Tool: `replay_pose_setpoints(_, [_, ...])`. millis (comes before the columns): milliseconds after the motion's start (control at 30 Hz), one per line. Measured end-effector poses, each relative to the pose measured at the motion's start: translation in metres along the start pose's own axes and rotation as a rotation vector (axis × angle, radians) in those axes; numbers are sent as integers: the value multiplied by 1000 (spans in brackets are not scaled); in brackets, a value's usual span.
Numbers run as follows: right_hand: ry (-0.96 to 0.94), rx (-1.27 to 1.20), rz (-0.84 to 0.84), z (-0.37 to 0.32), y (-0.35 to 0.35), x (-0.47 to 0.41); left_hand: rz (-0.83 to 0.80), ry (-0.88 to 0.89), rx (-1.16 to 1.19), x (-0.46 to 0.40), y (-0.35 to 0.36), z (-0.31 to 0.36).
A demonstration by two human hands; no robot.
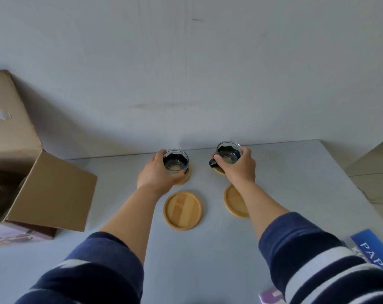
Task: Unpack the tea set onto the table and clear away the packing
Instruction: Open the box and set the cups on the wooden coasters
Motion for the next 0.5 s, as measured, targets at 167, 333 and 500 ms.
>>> replay_pose_setpoints(167, [33,55,-73,-5,-1,0,-49,6,-97,3,-1,1])
replay_pose_setpoints(333, [-111,411,-20,-51,-14,22,39,33,-180,13,-49,-7])
replay_pose_setpoints(500, [-325,529,-157,-124,26,75,208,96,-220,33,-140,-31])
Point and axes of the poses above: each hand's wrist, its own x-axis away from the middle knuckle, its own y-axis out of the palm, z = x × y, the point moved 9 cm from there along -x, towards the middle knuckle, and after that the axes turned 2 degrees about z, right-handed, at the moved point
